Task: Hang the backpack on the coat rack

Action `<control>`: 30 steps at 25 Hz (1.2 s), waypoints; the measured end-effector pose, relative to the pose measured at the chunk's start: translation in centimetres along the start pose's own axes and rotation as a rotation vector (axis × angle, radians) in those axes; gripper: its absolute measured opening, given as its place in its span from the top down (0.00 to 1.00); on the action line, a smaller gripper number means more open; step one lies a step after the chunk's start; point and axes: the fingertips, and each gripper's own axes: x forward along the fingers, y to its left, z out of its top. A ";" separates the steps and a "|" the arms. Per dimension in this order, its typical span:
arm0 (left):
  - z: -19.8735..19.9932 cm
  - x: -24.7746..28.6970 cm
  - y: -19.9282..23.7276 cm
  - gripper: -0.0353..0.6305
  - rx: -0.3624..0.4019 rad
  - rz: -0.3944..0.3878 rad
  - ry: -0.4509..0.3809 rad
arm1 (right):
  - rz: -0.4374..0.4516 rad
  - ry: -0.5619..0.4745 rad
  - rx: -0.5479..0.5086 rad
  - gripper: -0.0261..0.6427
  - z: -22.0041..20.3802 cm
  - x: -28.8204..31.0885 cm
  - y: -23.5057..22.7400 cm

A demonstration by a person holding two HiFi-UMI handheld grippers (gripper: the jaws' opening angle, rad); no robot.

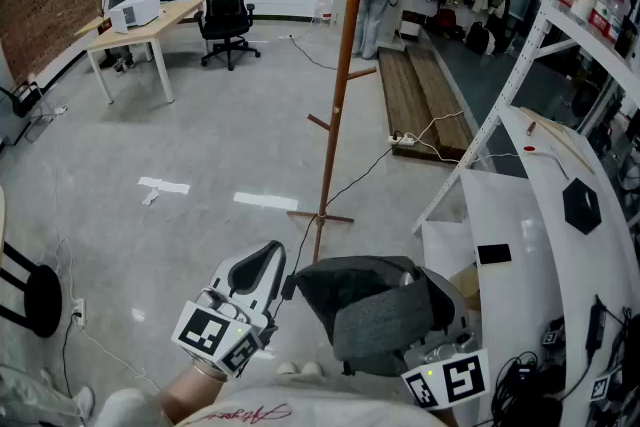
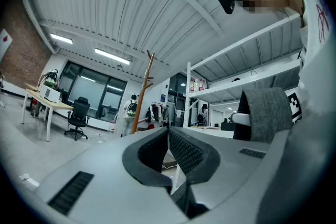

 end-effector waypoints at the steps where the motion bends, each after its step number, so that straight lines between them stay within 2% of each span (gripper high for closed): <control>1: -0.1 -0.1 0.0 0.91 -0.003 -0.001 0.004 | -0.004 0.008 0.004 0.91 -0.3 0.0 0.0; 9: -0.3 -0.6 -0.2 0.91 -0.015 -0.013 0.006 | -0.026 0.042 0.019 0.91 -1.8 -0.1 0.2; 17: -0.6 -1.1 -0.9 0.91 -0.022 -0.016 0.015 | -0.013 0.038 0.020 0.91 -1.5 -0.8 0.8; 21: -0.6 -1.3 -0.7 0.92 -0.014 0.003 0.014 | 0.004 0.003 -0.005 0.91 -0.4 -0.9 0.9; 30: -0.9 -0.7 -0.3 0.92 -0.011 0.067 -0.010 | 0.051 0.008 -0.009 0.91 -0.7 -0.1 -0.3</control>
